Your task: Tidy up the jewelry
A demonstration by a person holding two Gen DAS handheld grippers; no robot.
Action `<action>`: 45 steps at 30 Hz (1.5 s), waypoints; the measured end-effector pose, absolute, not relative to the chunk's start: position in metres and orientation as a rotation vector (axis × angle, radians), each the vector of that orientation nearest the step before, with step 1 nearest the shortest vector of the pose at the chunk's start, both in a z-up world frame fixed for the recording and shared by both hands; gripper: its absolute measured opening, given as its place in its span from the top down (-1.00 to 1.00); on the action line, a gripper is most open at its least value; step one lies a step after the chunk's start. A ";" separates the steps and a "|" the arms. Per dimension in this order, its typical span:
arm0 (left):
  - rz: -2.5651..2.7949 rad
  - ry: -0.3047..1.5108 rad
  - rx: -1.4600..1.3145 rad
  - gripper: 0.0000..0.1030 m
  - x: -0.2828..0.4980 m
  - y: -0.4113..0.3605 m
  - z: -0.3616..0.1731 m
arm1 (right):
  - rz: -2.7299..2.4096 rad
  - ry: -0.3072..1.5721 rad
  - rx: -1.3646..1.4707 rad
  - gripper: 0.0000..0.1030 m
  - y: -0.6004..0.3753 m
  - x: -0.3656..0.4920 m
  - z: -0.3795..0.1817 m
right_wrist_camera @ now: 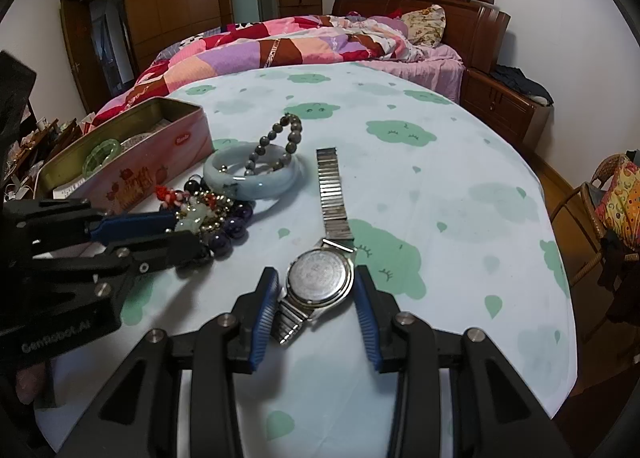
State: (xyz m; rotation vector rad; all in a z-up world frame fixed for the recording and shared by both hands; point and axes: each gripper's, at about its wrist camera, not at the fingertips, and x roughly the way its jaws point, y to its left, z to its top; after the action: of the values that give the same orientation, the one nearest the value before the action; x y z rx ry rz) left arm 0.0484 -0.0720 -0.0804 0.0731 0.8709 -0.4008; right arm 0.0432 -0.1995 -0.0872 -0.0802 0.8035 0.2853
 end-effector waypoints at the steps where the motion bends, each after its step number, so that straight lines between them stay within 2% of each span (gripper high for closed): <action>1: -0.398 0.872 0.077 0.60 0.047 -0.071 -0.080 | 0.285 0.803 -0.081 0.21 -0.200 0.043 -0.087; 12: -0.406 0.829 0.056 0.65 0.034 -0.058 -0.067 | 0.294 0.792 -0.066 0.21 -0.200 0.042 -0.087; 17: -0.406 0.780 0.037 0.73 0.023 -0.047 -0.050 | 0.316 0.781 -0.059 0.21 -0.197 0.038 -0.082; 28: -0.411 0.739 -0.022 0.74 0.021 -0.031 -0.032 | 0.329 0.747 -0.059 0.23 -0.195 0.035 -0.071; 30: -0.409 0.726 -0.035 0.75 0.021 -0.027 -0.026 | 0.328 0.739 -0.057 0.25 -0.196 0.035 -0.068; 31: -0.409 0.721 -0.040 0.76 0.021 -0.025 -0.024 | 0.328 0.735 -0.056 0.34 -0.196 0.034 -0.067; 32: -0.410 0.716 -0.048 0.76 0.021 -0.023 -0.022 | 0.330 0.735 -0.057 0.56 -0.195 0.034 -0.066; 45: -0.383 0.808 -0.036 0.76 0.029 -0.019 -0.059 | 0.341 0.766 -0.073 0.57 -0.194 0.036 -0.073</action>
State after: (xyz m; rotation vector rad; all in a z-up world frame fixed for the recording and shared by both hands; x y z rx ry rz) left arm 0.0292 -0.0186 -0.0594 -0.0363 0.8082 -0.3832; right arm 0.0363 -0.1941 -0.0730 -0.0735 0.7658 0.3414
